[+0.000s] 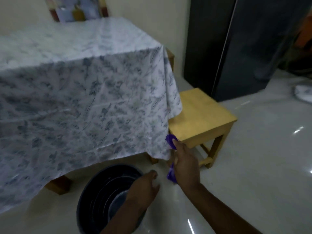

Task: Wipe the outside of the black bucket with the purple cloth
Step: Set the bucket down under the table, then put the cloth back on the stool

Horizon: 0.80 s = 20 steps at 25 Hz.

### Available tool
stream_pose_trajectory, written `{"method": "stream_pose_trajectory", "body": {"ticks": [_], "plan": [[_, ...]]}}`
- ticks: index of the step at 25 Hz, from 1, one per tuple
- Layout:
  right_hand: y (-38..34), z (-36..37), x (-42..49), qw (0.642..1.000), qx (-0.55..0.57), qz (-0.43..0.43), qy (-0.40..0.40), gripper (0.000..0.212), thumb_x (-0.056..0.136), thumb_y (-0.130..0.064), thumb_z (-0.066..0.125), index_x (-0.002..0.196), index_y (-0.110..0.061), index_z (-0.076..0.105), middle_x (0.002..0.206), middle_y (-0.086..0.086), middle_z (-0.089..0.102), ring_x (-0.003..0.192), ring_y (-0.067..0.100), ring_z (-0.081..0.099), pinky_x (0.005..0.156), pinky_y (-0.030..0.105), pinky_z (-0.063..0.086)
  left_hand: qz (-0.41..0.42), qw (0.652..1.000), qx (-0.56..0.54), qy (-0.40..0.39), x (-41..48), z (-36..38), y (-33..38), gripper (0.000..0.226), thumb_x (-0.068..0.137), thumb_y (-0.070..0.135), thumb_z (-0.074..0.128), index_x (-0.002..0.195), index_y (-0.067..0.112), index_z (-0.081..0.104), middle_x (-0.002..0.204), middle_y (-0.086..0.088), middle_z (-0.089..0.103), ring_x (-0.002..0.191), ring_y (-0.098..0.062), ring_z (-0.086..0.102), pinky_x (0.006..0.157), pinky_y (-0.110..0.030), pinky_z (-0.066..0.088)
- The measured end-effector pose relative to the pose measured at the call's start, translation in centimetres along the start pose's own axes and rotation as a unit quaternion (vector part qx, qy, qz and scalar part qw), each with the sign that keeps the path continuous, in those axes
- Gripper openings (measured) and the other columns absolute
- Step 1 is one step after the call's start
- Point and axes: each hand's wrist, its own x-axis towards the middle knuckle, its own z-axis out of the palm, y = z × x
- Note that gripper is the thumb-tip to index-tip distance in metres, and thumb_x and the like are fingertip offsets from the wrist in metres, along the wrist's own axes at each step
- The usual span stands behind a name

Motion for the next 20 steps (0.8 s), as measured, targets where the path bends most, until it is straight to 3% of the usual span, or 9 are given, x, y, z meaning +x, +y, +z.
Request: {"method": "stream_pose_trajectory", "body": {"ticks": [2,4,7,9,12,16,20], "plan": [[-0.2,-1.6,2.9,0.999,-0.003,0.008,0.034,0.049,0.085,-0.001,0.056,0.133,-0.009,0.053,0.119,0.015,0.065,0.097,0.035,0.064,0.072,0.043,0.056,-0.005,0.999,-0.043,0.007,1.2,-1.4,1.4,0.037,0.089,0.038,0.057,0.123,0.024,0.055,0.115,0.008,0.064,0.109,-0.013,0.062,0.081,-0.018,0.041],[-0.4,-3.0,5.3,0.998,0.006,0.024,0.050,0.047,0.087,-0.002,0.054,0.134,-0.007,0.052,0.125,0.015,0.063,0.103,0.034,0.062,0.078,0.042,0.055,0.006,0.997,-0.082,0.010,2.1,-2.4,1.9,0.034,0.088,0.042,0.058,0.119,0.028,0.057,0.111,0.007,0.064,0.105,-0.011,0.063,0.090,-0.027,0.049],[-0.7,-4.3,8.1,0.995,-0.046,0.025,0.086,0.046,0.088,-0.006,0.055,0.133,-0.009,0.052,0.129,0.014,0.060,0.106,0.033,0.061,0.078,0.045,0.054,0.016,0.996,-0.085,0.024,3.0,-3.5,1.9,0.015,0.086,0.038,0.060,0.099,0.031,0.058,0.099,0.005,0.065,0.092,-0.009,0.064,0.085,-0.034,0.053],[-0.3,-4.4,9.8,0.992,-0.084,0.019,0.092,0.048,0.085,-0.007,0.059,0.132,-0.012,0.053,0.134,0.013,0.058,0.111,0.034,0.059,0.081,0.047,0.052,0.011,0.995,-0.092,0.033,3.2,-4.0,2.2,0.009,0.086,0.035,0.060,0.093,0.029,0.058,0.094,0.005,0.064,0.088,-0.007,0.063,0.082,-0.030,0.053],[0.8,-3.4,11.7,0.990,-0.138,0.022,0.023,0.052,0.088,-0.009,0.053,0.139,-0.018,0.044,0.143,0.007,0.049,0.120,0.030,0.050,0.087,0.048,0.046,0.003,0.994,-0.102,0.035,3.1,-4.4,2.5,0.013,0.090,0.029,0.059,0.102,0.024,0.058,0.089,0.010,0.060,0.085,-0.005,0.059,0.067,-0.010,0.041],[2.3,-0.4,12.0,0.981,-0.165,0.025,-0.101,0.053,0.096,-0.018,0.043,0.147,-0.025,0.030,0.154,0.002,0.032,0.136,0.028,0.033,0.101,0.051,0.035,-0.002,0.992,-0.119,0.050,3.0,-4.7,2.2,0.021,0.091,0.029,0.059,0.112,0.025,0.056,0.098,0.013,0.062,0.086,0.005,0.056,0.064,-0.007,0.040],[3.1,1.1,11.8,0.978,-0.155,0.033,-0.138,0.046,0.101,-0.037,0.033,0.146,-0.027,0.031,0.151,0.003,0.037,0.138,0.026,0.031,0.108,0.050,0.027,-0.008,0.991,-0.120,0.065,3.1,-4.8,1.2,0.024,0.090,0.032,0.061,0.113,0.024,0.057,0.107,0.010,0.066,0.093,0.002,0.059,0.068,-0.006,0.042]]}}
